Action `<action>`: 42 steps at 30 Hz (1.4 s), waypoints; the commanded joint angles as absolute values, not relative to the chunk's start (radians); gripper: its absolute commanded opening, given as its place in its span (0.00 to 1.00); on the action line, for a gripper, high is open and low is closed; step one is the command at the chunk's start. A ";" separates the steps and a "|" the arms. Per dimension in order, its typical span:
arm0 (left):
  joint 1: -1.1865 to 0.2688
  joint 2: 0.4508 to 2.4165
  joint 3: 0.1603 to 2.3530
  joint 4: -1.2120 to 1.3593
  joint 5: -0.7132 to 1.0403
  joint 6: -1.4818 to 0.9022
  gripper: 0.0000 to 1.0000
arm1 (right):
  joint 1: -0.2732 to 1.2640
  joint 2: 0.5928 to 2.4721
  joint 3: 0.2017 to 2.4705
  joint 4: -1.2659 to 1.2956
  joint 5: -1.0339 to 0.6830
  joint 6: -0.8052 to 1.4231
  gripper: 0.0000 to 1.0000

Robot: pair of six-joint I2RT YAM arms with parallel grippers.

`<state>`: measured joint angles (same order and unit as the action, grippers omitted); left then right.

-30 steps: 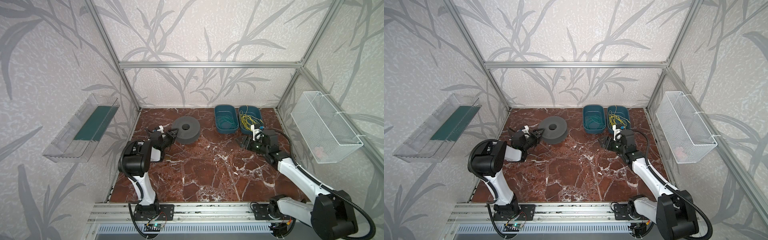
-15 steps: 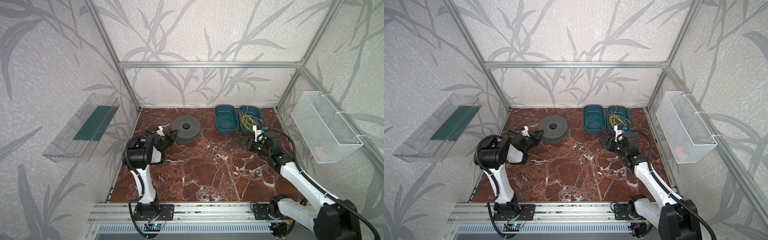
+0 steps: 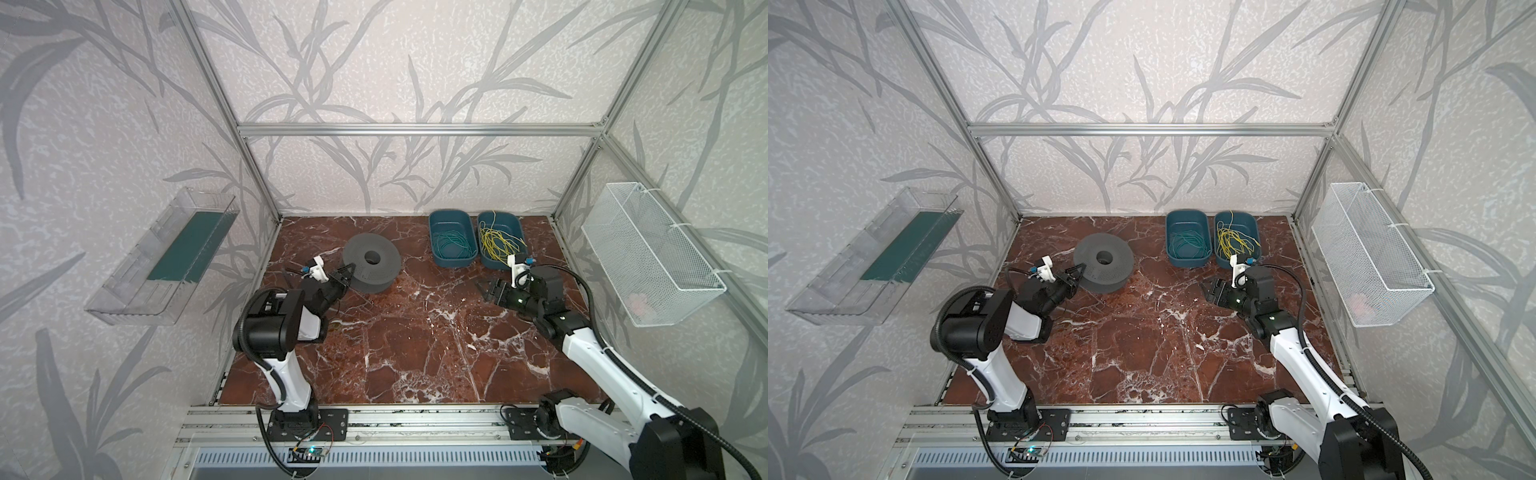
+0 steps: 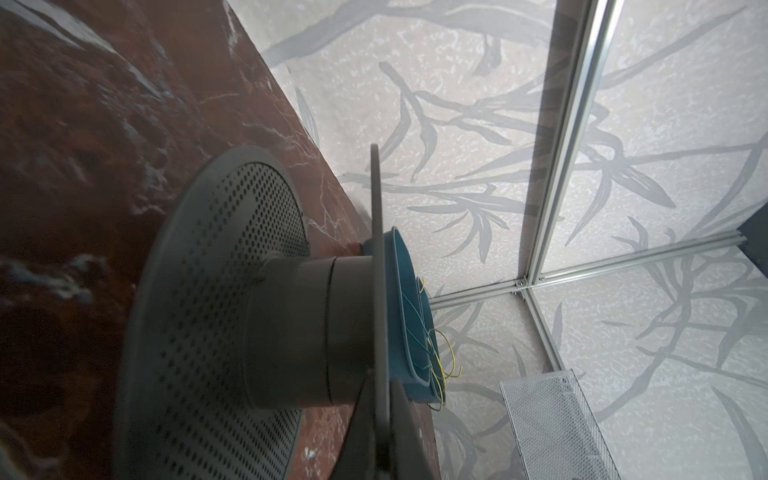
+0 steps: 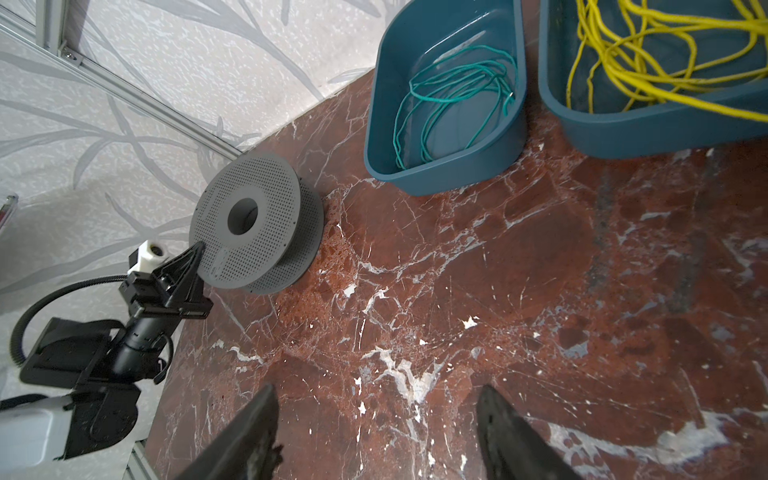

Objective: Wrap the cables
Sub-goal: 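Push the grey spool with the left gripper toward the table center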

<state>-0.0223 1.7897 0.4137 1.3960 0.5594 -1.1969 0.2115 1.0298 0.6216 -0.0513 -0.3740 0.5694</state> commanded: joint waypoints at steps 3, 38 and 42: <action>-0.193 1.678 0.358 1.404 0.545 -1.212 0.00 | 0.213 1.007 0.664 -0.117 -0.336 0.531 0.73; -0.538 1.847 0.250 1.373 0.494 -1.035 0.09 | 0.213 0.965 0.638 -0.183 -0.305 0.516 0.73; -0.511 1.838 0.237 1.346 0.492 -1.017 0.09 | 0.213 0.977 0.639 -0.176 -0.322 0.521 0.73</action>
